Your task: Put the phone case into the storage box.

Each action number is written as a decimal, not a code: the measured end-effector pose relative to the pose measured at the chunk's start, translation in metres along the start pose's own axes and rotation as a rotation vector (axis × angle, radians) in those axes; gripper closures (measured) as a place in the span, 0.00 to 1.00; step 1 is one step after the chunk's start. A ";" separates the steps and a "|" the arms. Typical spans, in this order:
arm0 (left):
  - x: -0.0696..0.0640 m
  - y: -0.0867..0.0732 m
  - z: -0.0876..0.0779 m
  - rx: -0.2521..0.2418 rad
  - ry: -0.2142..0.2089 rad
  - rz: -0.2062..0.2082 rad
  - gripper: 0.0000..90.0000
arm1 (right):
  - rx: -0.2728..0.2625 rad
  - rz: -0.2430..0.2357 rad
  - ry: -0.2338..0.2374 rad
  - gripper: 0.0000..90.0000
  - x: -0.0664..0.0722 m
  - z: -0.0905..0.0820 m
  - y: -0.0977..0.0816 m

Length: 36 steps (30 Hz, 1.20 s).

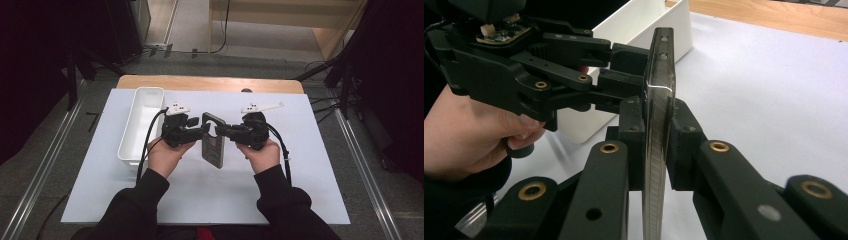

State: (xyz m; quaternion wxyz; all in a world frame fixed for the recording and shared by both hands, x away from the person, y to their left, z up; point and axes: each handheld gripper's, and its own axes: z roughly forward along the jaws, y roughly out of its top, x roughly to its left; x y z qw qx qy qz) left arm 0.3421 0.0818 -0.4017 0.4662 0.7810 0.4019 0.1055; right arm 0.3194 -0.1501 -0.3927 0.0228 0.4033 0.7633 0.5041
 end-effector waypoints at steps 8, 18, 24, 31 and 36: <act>-0.003 0.000 0.005 -0.005 0.002 0.007 0.64 | -0.007 0.015 -0.008 0.88 -0.001 0.002 -0.003; -0.002 0.000 0.008 0.012 0.011 0.004 0.76 | 0.000 0.013 -0.002 0.88 0.002 0.005 -0.004; -0.004 0.000 0.008 0.009 0.026 0.015 0.80 | -0.003 0.020 0.002 0.88 0.002 0.005 -0.004; -0.004 0.001 0.007 0.003 0.033 0.017 0.81 | -0.014 0.030 0.004 0.87 0.002 0.004 -0.005; -0.004 0.001 0.007 0.006 0.031 0.016 0.81 | -0.016 0.033 0.004 0.87 0.003 0.005 -0.005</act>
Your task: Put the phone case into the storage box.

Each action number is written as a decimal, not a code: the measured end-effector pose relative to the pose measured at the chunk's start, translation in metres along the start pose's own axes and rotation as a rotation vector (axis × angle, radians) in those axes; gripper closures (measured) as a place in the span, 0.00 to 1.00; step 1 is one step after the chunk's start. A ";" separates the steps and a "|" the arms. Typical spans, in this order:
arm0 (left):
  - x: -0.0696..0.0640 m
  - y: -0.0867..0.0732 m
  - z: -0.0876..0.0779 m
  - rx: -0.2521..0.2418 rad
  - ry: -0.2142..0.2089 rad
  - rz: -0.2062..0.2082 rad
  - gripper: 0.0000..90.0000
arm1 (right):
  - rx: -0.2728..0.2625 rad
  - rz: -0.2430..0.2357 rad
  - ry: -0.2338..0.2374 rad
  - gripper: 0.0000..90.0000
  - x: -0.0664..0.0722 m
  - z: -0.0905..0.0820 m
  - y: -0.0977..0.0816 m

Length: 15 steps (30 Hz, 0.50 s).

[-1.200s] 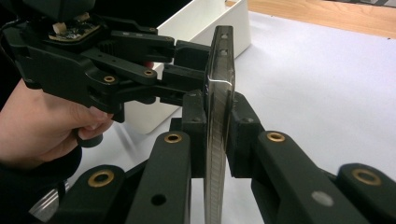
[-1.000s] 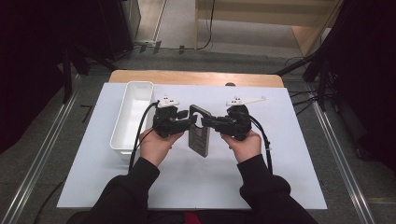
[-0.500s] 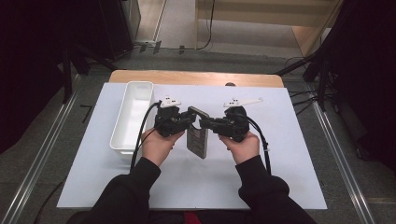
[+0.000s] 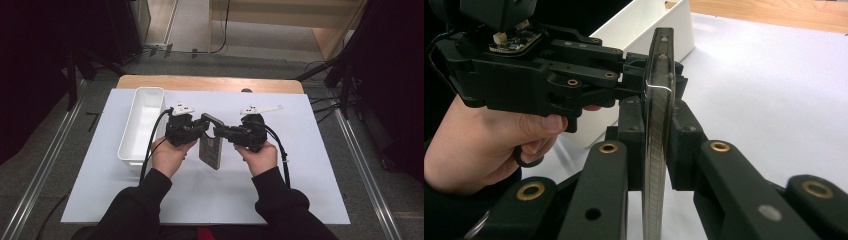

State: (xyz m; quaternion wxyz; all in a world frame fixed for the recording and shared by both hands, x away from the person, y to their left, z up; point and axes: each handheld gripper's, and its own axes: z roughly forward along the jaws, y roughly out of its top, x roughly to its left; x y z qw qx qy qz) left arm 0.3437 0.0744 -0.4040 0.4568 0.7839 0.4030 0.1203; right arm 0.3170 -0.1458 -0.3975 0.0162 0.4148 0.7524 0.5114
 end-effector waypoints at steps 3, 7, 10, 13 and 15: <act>0.000 0.000 0.000 0.001 0.000 -0.001 0.81 | -0.001 0.002 0.000 0.87 0.000 0.000 0.000; 0.000 0.001 -0.001 0.002 0.002 0.000 0.81 | -0.003 -0.001 -0.002 0.87 0.001 0.000 0.000; 0.000 0.001 -0.001 0.002 0.002 0.001 0.81 | -0.007 -0.006 0.003 0.86 0.001 0.000 0.000; -0.001 0.002 -0.002 0.002 0.001 0.000 0.81 | -0.009 -0.018 0.004 0.86 0.001 -0.001 0.000; -0.001 0.002 -0.002 0.003 0.002 0.003 0.81 | -0.010 -0.024 0.001 0.86 0.002 -0.001 0.000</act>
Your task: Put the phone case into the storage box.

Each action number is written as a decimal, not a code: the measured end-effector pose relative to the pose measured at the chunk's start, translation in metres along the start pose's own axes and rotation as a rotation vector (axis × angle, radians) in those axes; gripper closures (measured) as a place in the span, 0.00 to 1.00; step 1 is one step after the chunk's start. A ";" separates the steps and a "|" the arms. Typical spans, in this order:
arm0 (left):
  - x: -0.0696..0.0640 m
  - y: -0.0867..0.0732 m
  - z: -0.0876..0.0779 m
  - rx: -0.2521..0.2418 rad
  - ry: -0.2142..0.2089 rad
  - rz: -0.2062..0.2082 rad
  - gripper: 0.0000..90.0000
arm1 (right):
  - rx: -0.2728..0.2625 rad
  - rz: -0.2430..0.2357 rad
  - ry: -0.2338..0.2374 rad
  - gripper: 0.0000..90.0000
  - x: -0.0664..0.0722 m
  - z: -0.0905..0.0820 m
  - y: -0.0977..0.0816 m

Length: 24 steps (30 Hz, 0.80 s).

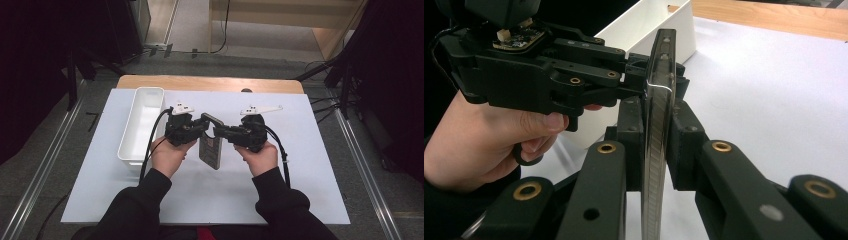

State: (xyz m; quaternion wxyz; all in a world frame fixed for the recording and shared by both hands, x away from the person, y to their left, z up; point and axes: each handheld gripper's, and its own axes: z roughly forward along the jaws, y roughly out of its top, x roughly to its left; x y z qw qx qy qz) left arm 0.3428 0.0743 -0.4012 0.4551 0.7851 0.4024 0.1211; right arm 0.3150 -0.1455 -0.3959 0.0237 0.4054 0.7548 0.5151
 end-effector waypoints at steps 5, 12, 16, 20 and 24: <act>0.001 0.001 -0.001 -0.005 0.005 0.002 0.81 | -0.002 -0.020 -0.007 0.74 0.001 -0.001 0.000; 0.000 0.001 -0.003 -0.011 0.016 0.014 0.81 | 0.000 -0.020 0.020 0.47 0.000 -0.001 0.000; 0.001 0.002 -0.003 -0.006 0.017 0.018 0.81 | -0.005 -0.047 0.030 0.36 0.001 -0.002 0.000; 0.001 0.002 -0.004 -0.008 0.022 0.024 0.81 | -0.006 -0.038 0.039 0.29 0.002 -0.007 0.000; 0.002 0.004 -0.004 -0.007 0.018 0.026 0.81 | 0.017 -0.054 0.023 0.26 0.002 -0.008 0.000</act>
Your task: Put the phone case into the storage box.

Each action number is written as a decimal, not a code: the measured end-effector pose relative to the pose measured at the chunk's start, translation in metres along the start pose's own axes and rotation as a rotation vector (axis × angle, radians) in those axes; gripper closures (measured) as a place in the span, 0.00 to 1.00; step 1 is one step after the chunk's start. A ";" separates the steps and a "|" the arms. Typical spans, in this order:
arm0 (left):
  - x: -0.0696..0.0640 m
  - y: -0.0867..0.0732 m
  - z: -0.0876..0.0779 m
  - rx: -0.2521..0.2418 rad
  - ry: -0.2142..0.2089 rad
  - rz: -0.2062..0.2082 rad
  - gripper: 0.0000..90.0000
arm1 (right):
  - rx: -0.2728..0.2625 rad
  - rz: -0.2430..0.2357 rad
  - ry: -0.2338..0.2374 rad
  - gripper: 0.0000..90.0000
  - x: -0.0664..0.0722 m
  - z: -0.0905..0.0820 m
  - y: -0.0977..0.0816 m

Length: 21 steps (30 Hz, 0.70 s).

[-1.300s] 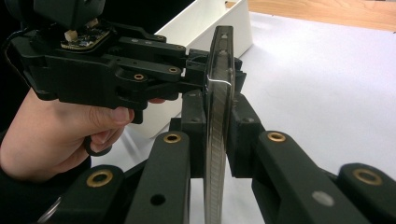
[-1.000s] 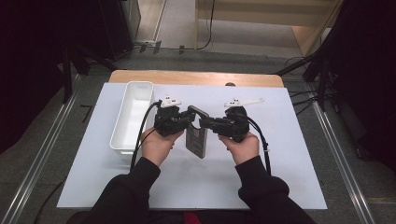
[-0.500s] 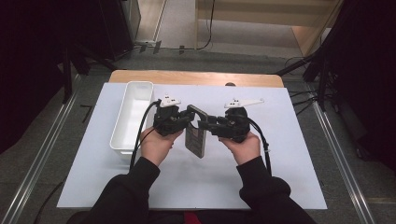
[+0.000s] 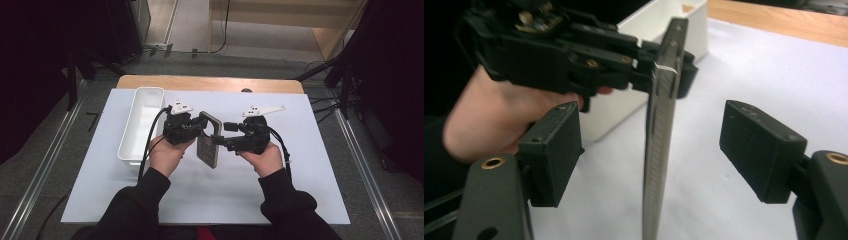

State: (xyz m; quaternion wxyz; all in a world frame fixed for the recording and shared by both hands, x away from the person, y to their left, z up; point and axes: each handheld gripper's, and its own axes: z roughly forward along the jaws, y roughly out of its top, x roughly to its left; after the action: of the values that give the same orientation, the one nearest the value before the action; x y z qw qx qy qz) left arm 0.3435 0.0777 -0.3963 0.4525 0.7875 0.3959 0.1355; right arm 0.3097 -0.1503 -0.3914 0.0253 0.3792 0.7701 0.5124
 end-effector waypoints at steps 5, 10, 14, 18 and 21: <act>0.001 0.000 0.001 0.005 -0.004 0.000 0.81 | 0.020 -0.011 0.005 0.23 0.000 -0.001 -0.002; 0.002 0.001 -0.001 0.006 -0.003 -0.001 0.81 | 0.029 -0.036 -0.005 0.23 0.001 -0.004 -0.005; 0.003 0.001 -0.002 0.009 -0.008 0.001 0.81 | 0.052 -0.081 -0.014 0.23 0.002 -0.008 -0.008; 0.005 0.000 -0.003 0.012 -0.012 -0.002 0.81 | 0.070 -0.092 -0.011 0.23 0.002 -0.011 -0.013; 0.005 0.000 -0.004 0.010 -0.020 -0.003 0.81 | 0.069 -0.089 -0.011 0.23 0.000 -0.013 -0.016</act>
State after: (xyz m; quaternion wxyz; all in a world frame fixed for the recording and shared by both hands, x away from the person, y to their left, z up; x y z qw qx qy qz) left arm 0.3449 0.0838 -0.3947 0.4528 0.7904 0.3932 0.1253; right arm 0.2948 -0.1633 -0.3977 0.0391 0.3480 0.8033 0.4817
